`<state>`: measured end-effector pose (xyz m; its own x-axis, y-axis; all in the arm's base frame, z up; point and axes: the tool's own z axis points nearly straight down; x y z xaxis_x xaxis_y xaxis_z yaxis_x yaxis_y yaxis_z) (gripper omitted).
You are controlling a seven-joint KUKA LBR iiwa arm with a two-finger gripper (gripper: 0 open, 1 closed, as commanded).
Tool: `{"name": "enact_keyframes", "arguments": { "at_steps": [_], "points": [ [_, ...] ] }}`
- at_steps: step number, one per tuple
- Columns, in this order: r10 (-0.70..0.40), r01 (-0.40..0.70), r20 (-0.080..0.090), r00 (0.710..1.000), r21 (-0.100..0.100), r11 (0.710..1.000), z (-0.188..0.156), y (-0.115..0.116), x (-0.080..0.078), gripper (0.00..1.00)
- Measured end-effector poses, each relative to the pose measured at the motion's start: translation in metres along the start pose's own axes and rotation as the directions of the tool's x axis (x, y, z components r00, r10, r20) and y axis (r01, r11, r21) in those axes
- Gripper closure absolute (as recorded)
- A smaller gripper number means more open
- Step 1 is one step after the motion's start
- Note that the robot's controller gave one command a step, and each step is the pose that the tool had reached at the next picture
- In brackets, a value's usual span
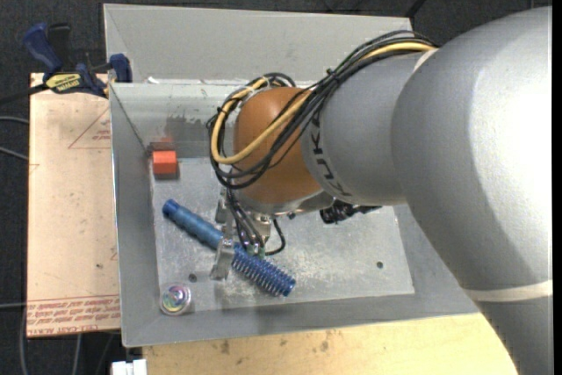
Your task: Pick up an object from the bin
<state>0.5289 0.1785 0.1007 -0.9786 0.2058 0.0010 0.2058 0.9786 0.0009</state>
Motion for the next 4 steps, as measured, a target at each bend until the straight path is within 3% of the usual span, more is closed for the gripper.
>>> {"name": "enact_keyframes", "arguments": {
  "at_steps": [1,2,3,4],
  "points": [
    [0.090,-0.090,0.001,0.996,-0.001,0.996,0.001,-0.002,-0.001,0.00],
    [0.193,-0.193,-0.002,0.981,0.000,0.981,0.032,0.005,-0.003,0.00],
    [0.193,-0.193,-0.002,0.981,-0.001,0.981,0.032,0.005,-0.004,0.00],
    [0.193,-0.193,-0.002,0.981,-0.003,0.981,0.032,0.006,-0.004,1.00]
  ]
}}
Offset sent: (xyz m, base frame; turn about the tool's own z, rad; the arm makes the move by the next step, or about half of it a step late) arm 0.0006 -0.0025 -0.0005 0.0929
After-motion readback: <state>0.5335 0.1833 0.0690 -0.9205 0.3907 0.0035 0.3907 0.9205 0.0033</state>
